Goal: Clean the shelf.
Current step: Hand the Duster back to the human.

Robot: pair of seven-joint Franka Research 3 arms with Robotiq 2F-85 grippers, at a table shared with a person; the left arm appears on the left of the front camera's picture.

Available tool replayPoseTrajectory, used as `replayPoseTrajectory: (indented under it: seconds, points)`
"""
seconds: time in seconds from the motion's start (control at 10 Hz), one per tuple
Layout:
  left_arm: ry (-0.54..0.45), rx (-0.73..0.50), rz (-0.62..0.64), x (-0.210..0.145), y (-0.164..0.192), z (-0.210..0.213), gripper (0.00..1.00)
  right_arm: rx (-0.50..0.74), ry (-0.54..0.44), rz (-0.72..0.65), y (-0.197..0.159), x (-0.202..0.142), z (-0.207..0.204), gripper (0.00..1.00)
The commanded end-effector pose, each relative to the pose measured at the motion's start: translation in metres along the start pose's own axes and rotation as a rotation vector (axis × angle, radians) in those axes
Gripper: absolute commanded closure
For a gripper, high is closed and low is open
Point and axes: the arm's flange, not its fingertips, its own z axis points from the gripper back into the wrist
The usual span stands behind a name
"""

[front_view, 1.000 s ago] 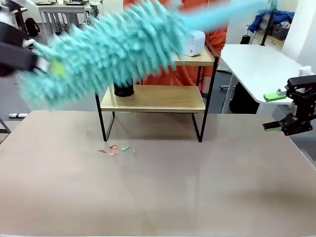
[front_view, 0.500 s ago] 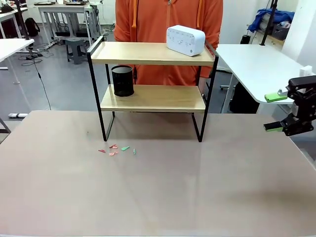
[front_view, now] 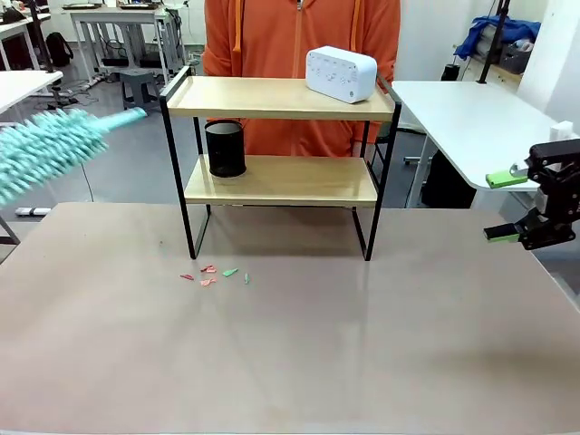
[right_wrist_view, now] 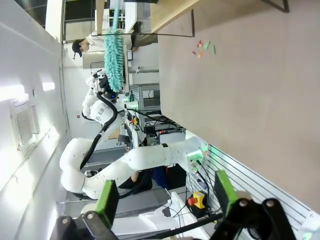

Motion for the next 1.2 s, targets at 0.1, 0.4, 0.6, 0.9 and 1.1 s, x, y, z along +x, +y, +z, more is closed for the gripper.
replayPoseTrajectory:
  seconds: [0.1,0.4,0.6,0.9,1.1]
  points:
    - [-0.028,0.108,0.09,-0.002,-0.004,-0.021,1.0,-0.001,0.004,0.022,0.0,0.002,0.002,0.0]
    - [0.009,0.031,0.035,0.001,0.008,-0.012,1.0,-0.001,0.004,0.022,0.0,0.002,0.002,0.0]
    - [0.009,0.031,0.035,0.001,0.008,-0.012,1.0,-0.001,0.004,0.022,0.0,0.002,0.002,0.0]
    - [0.009,0.031,0.035,0.001,0.008,-0.012,1.0,-0.001,0.004,0.022,0.0,0.002,0.002,0.0]
    - [0.009,0.031,0.035,0.001,0.008,-0.012,1.0,-0.001,0.004,0.022,0.0,0.002,0.002,0.0]
